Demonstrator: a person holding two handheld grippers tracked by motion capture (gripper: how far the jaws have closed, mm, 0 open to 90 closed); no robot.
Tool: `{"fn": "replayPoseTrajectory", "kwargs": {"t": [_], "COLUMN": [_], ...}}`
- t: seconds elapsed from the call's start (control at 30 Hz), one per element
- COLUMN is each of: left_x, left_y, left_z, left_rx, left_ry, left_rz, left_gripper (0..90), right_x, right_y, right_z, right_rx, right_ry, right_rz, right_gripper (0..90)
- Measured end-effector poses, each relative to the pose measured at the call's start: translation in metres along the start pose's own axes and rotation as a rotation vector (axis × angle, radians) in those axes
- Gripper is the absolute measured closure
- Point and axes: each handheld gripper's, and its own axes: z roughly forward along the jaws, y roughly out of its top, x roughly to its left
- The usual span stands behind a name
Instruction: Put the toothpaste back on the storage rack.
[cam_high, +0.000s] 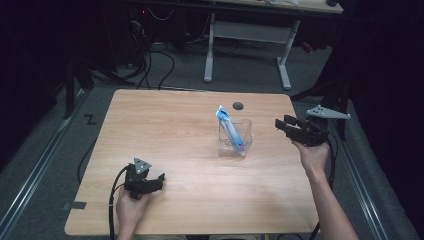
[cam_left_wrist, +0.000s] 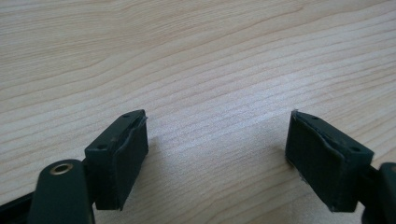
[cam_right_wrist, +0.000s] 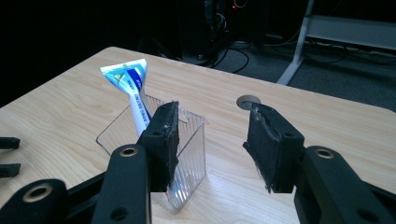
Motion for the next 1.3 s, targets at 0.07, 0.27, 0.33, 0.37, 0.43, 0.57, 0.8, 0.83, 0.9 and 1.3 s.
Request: {"fn": "replayPoseTrajectory", "kwargs": {"t": [0.07,0.27,0.33,0.37,0.43,0.57,0.8,0.83,0.9,1.3], "left_x": [0.0,0.0,0.0,0.0,0.0,0.0,0.0,0.0,0.0,0.0], "left_y": [0.0,0.0,0.0,0.0,0.0,0.0,0.0,0.0,0.0,0.0], "left_z": [0.0,0.0,0.0,0.0,0.0,0.0,0.0,0.0,0.0,0.0], "left_rx": [0.0,0.0,-0.001,-0.001,0.0,0.0,0.0,-0.001,0.0,0.001], "left_ry": [0.0,0.0,0.0,0.0,0.0,0.0,0.0,0.0,0.0,-0.001], "left_rz": [0.0,0.0,-0.001,-0.001,0.0,0.0,0.0,-0.001,0.0,0.0], "left_gripper": [21.5,21.5,21.5,21.5,21.5,21.5,21.5,21.5,21.5,20.8], "right_x": [-0.001,-0.002,-0.003,-0.003,-0.004,-0.004,-0.006,-0.006,-0.006,-0.007], "right_y": [-0.002,-0.008,-0.009,-0.01,-0.012,-0.015,-0.022,-0.023,-0.026,-0.036], "right_z": [-0.002,-0.008,-0.01,-0.01,-0.012,-0.015,-0.02,-0.021,-0.022,-0.026], "right_rx": [-0.001,-0.008,-0.009,-0.009,-0.01,-0.011,-0.009,-0.009,-0.009,-0.007], "right_ry": [0.0,-0.003,-0.004,-0.005,-0.005,-0.005,-0.008,-0.007,-0.006,0.0], "right_rz": [0.003,0.009,0.012,0.015,0.017,0.019,0.028,0.029,0.034,0.045], "right_gripper": [53.6,53.6,53.5,53.6,53.6,53.5,53.5,53.5,53.5,53.5]}}
